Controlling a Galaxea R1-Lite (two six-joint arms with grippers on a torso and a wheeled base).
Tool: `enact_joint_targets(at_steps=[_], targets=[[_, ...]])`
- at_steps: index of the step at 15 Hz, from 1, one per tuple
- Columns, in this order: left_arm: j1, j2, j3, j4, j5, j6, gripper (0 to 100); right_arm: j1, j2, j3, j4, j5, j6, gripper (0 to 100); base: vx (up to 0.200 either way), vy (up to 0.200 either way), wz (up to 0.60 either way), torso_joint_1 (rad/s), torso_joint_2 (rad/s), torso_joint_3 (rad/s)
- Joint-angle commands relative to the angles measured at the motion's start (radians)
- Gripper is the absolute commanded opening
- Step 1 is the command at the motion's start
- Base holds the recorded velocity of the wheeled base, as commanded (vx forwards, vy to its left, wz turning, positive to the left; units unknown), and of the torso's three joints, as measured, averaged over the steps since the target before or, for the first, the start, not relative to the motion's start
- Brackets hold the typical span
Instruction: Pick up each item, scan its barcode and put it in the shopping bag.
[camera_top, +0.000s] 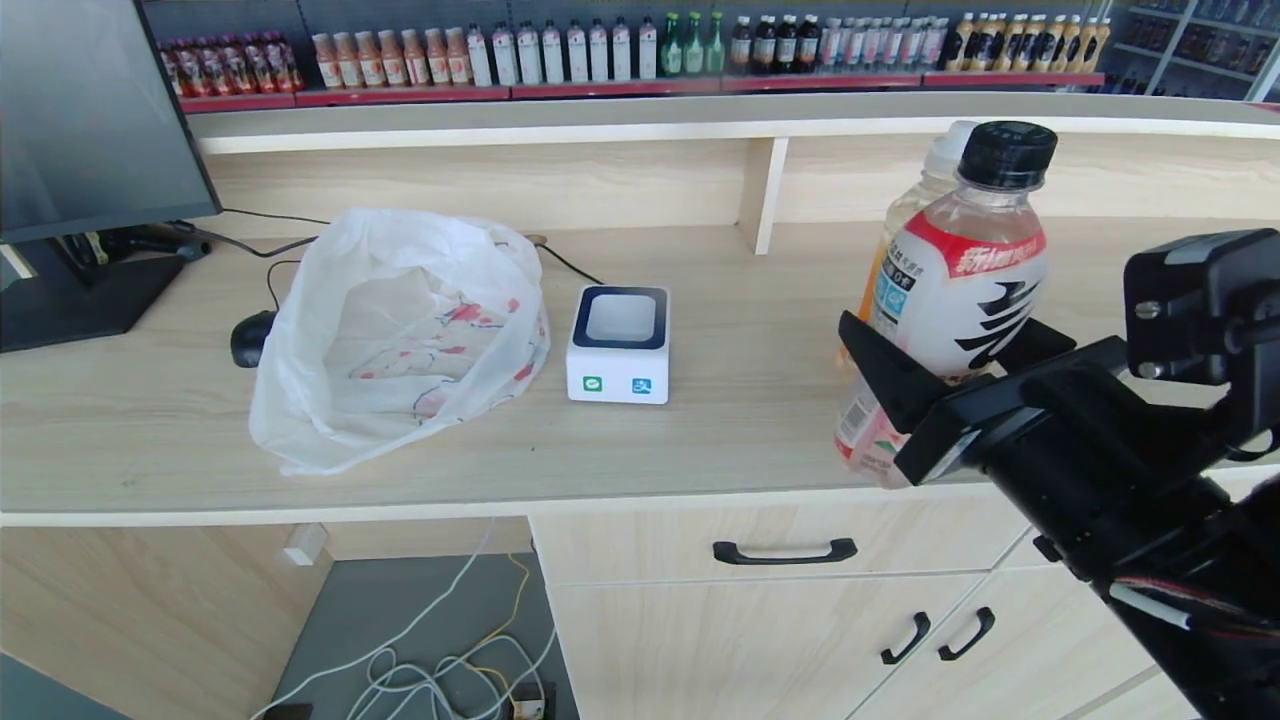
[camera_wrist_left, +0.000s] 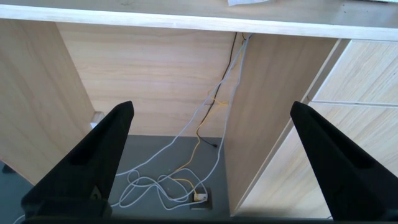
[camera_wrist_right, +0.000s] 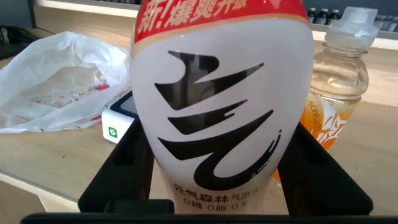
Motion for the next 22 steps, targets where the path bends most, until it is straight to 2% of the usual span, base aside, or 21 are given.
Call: enact_joint_targets(at_steps=[1,4,12,15,18,20,22], targets=[[0.0,0.0,0.0,0.0,0.0,0.001,100,0.0,0.01,-0.034,-0.002,-0.001,0.003,0,0.0,0.2,0.0,-0.012,-0.01,0.012],[0.001,0.0,0.0,0.0,0.002,-0.001,100,0.0,0.027,-0.064,-0.005,-0.049,0.006,0,0.0,0.2,0.0,0.006,0.01,0.001],[0.0,0.0,0.0,0.0,0.0,0.002,100,0.0,0.045,-0.08,-0.019,-0.053,0.012,0,0.0,0.2,0.0,0.001,0.0,0.003],[0.001,0.0,0.0,0.0,0.0,0.001,100,-0.003,0.05,-0.092,-0.01,-0.06,0.0,0,0.0,0.0,0.0,0.0,0.0,0.0],[0.001,0.0,0.0,0.0,0.0,0.001,100,-0.089,0.059,-0.113,-0.007,-0.047,-0.108,0,0.0,0.0,0.0,0.0,0.0,0.0],[0.001,0.0,0.0,0.0,0.0,0.001,100,-0.089,0.084,-0.152,-0.008,-0.043,-0.148,0,0.0,0.0,0.0,0.0,0.0,0.0],[0.001,0.0,0.0,0.0,0.0,0.001,100,-0.118,0.09,-0.181,-0.007,-0.017,-0.26,0,0.0,0.0,0.0,0.0,0.0,0.0]])
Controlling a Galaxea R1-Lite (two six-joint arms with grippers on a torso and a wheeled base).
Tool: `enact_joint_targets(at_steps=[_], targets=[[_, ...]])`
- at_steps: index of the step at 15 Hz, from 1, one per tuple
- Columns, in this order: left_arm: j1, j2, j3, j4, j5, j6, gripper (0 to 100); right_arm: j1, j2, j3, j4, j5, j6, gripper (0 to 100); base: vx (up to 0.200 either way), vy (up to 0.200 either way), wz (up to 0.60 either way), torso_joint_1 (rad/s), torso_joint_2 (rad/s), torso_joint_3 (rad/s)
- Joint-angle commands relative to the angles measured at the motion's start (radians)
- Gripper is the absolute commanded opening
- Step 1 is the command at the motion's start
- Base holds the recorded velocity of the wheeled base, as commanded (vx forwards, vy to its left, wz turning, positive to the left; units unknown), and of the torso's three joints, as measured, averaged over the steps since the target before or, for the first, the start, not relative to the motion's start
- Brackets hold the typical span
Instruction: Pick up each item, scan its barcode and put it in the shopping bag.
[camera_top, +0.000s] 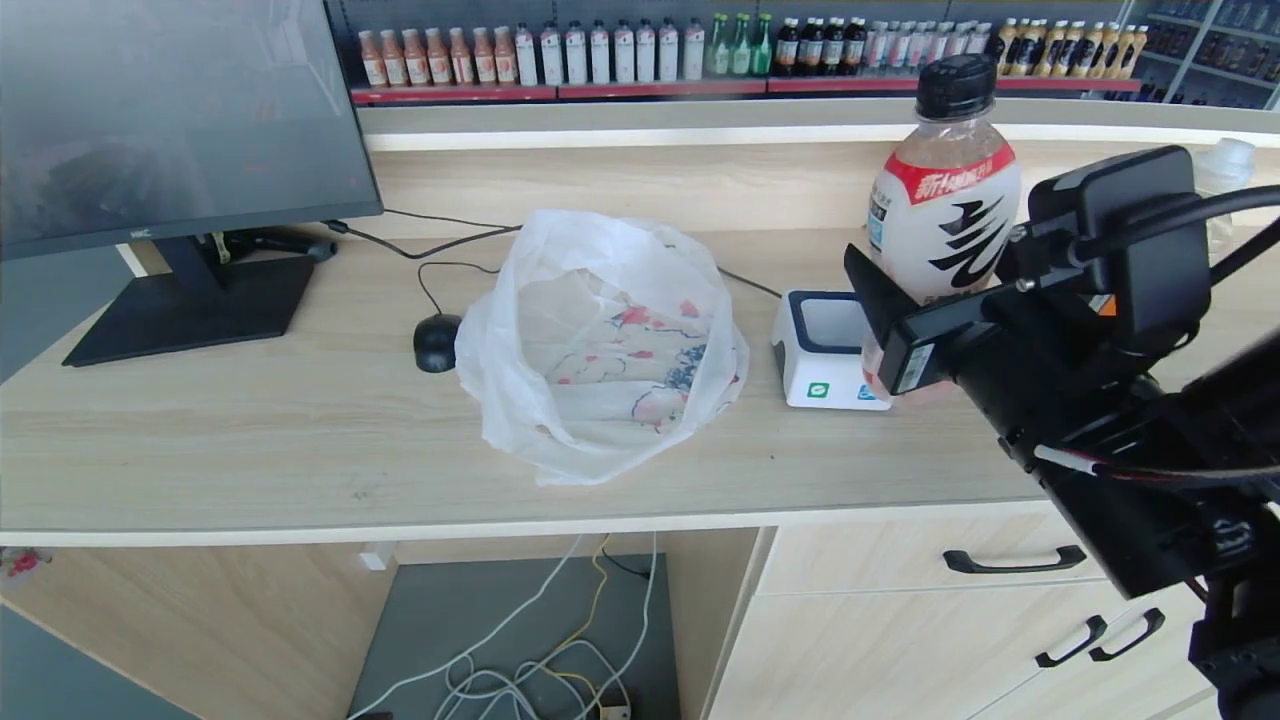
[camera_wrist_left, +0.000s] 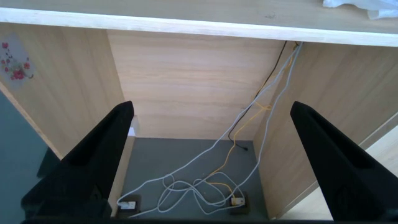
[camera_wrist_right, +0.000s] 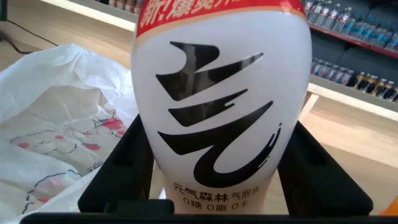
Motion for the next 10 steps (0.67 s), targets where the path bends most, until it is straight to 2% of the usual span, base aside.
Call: enact_joint_targets(at_steps=[1,4,5,8,10], targets=[[0.002,0.0,0.0,0.0,0.0,0.0,100,-0.029,0.014,-0.026,-0.002,0.013,-0.047,0,0.0,0.0,0.0,0.0,0.0,0.0],[0.002,0.0,0.0,0.0,0.0,0.0,100,-0.059,0.012,-0.065,0.044,0.05,-0.132,0,0.0,0.0,0.0,0.0,0.0,0.0],[0.0,0.0,0.0,0.0,0.0,0.0,100,-0.07,0.014,-0.128,0.088,0.054,-0.135,0,0.0,0.0,0.0,0.0,0.0,0.0],[0.002,0.0,0.0,0.0,0.0,0.0,100,-0.144,0.009,-0.302,0.277,0.211,-0.204,0,0.0,0.0,0.0,0.0,0.0,0.0],[0.002,0.0,0.0,0.0,0.0,0.0,100,-0.156,0.009,-0.352,0.36,0.291,-0.231,0,0.0,0.0,0.0,0.0,0.0,0.0]])
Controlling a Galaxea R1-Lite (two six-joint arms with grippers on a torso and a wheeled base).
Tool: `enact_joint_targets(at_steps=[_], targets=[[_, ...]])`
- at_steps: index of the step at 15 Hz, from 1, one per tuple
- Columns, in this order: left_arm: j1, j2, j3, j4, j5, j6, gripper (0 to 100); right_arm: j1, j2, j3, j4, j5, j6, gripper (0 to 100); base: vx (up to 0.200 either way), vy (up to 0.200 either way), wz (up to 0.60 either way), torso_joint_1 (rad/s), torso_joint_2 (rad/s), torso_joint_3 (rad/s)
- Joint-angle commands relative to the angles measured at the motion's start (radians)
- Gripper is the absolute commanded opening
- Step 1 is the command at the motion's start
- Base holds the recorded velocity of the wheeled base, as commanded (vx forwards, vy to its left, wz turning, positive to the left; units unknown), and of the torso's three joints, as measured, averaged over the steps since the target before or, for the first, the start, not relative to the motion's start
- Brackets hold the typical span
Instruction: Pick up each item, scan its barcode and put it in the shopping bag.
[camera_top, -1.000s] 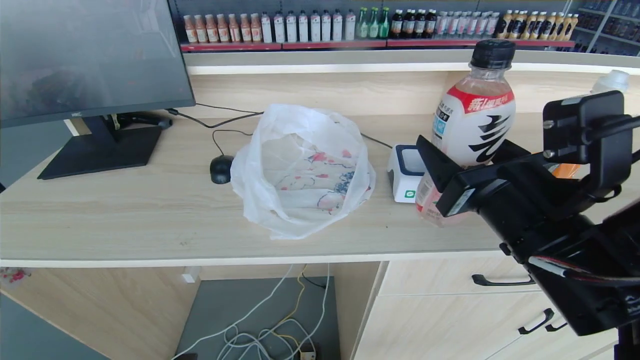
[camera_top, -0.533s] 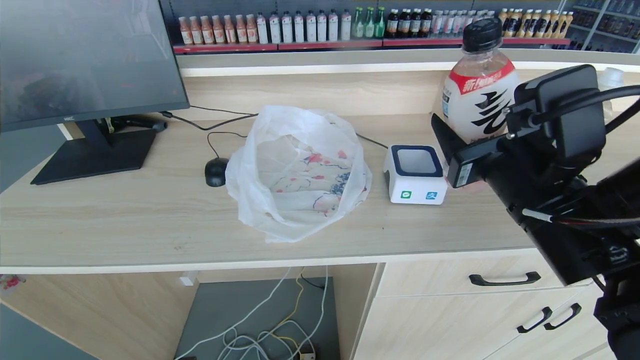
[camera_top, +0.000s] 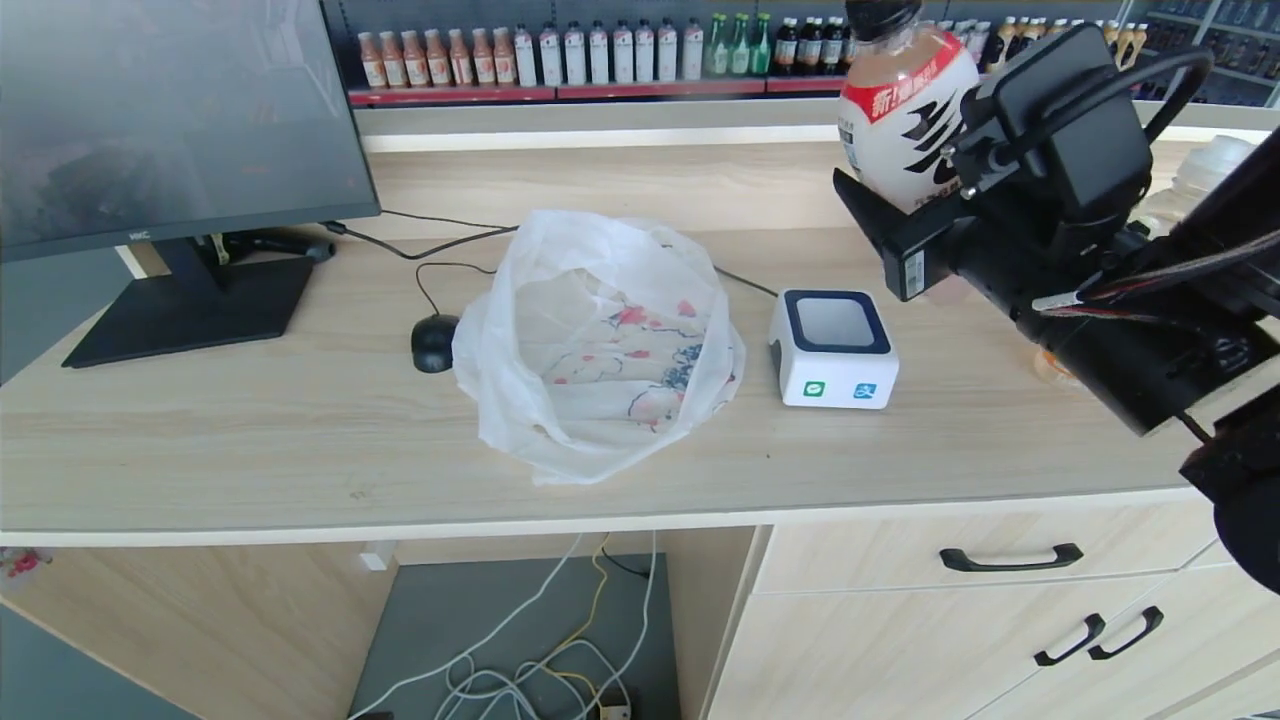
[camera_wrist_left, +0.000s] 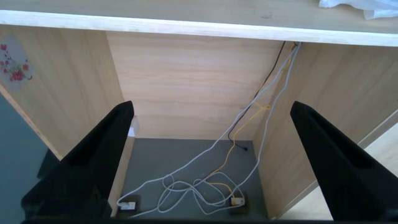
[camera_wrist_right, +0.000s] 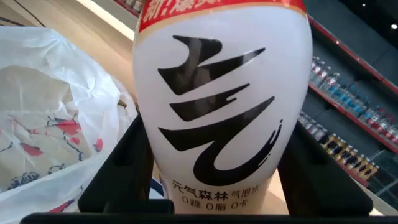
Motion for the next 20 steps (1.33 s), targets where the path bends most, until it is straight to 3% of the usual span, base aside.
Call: enact_joint_targets(at_steps=[1,5,9,13,20], targets=[[0.001,0.0,0.0,0.0,0.0,0.0,100,-0.029,-0.002,-0.058,0.048,0.076,-0.033,0,0.0,0.0,0.0,0.0,0.0,0.0],[-0.001,0.0,0.0,0.0,0.0,0.0,100,-0.136,0.026,-0.107,0.123,0.363,-0.171,0,0.0,0.0,0.0,0.0,0.0,0.0],[0.001,0.0,0.0,0.0,0.0,0.0,100,-0.144,0.038,-0.147,0.175,0.503,-0.307,0,0.0,0.0,0.0,0.0,0.0,0.0],[0.001,0.0,0.0,0.0,0.0,0.0,100,-0.152,0.083,-0.158,0.16,0.457,-0.425,0,0.0,0.0,0.0,0.0,0.0,0.0],[0.001,0.0,0.0,0.002,0.0,0.0,100,-0.168,0.213,-0.152,0.028,0.514,-0.508,0,0.0,0.0,0.0,0.0,0.0,0.0]])
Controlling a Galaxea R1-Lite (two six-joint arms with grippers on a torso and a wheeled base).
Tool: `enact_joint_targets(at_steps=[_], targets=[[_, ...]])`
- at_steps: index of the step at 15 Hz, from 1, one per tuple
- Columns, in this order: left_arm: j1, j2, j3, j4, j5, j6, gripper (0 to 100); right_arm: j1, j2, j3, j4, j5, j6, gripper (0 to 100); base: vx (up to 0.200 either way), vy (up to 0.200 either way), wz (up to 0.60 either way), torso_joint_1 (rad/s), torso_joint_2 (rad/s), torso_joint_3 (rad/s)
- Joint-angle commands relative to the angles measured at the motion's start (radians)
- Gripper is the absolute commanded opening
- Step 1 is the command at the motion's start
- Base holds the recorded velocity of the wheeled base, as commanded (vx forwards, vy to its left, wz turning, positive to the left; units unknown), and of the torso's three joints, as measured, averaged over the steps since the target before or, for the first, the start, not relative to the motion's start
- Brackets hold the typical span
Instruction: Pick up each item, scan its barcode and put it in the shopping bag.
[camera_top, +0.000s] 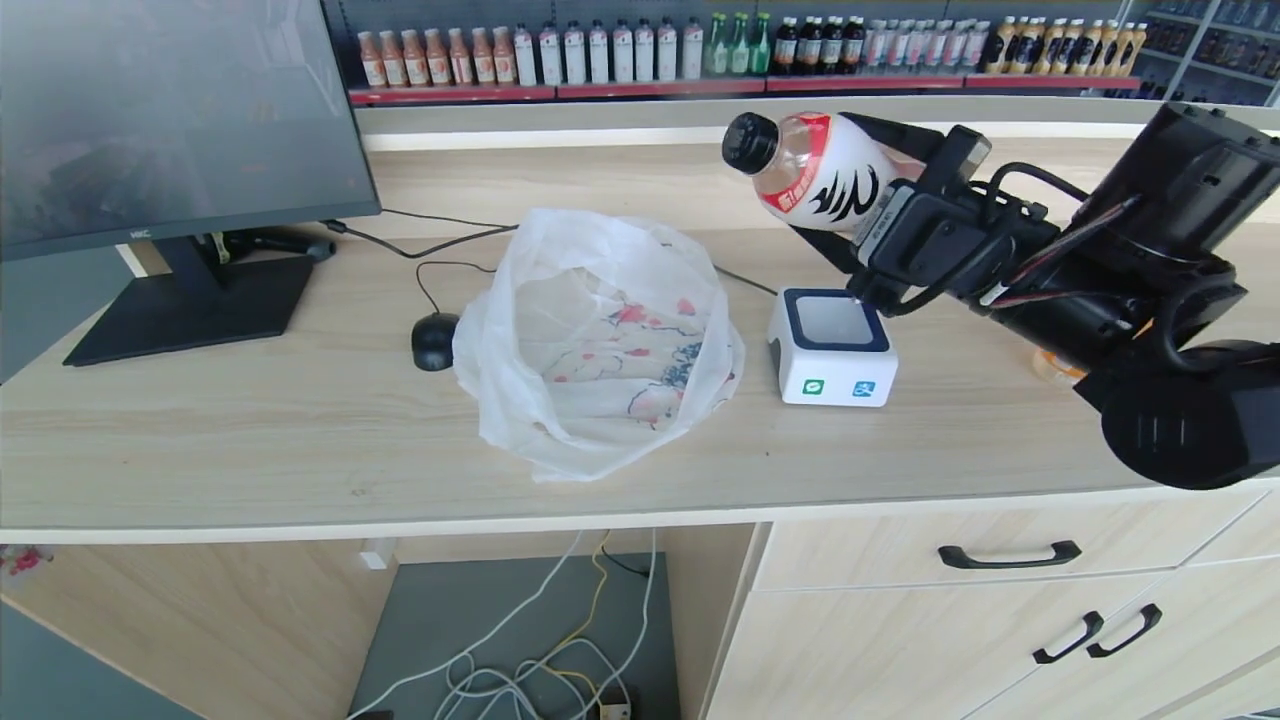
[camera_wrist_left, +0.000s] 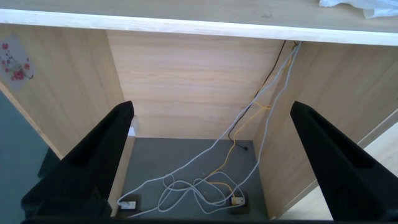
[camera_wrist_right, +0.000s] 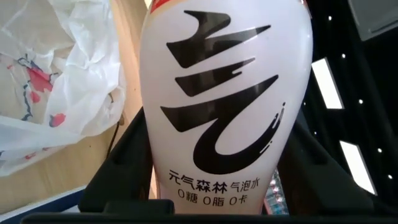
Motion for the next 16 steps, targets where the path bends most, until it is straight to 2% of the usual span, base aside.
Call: enact_joint_targets(at_steps=[1,4,8,16], targets=[[0.0,0.0,0.0,0.0,0.0,0.0,100,0.001,0.061,0.03,-0.031,0.019,-0.014,0,0.0,0.0,0.0,0.0,0.0,0.0],[0.0,0.0,0.0,0.0,0.0,0.0,100,-0.002,0.111,0.061,-0.107,0.066,-0.012,0,0.0,0.0,0.0,0.0,0.0,0.0],[0.0,0.0,0.0,0.0,0.0,0.0,100,-0.008,0.13,0.122,-0.182,0.077,-0.012,0,0.0,0.0,0.0,0.0,0.0,0.0],[0.0,0.0,0.0,0.0,0.0,0.0,100,-0.04,0.138,0.11,-0.182,0.097,-0.009,0,0.0,0.0,0.0,0.0,0.0,0.0]])
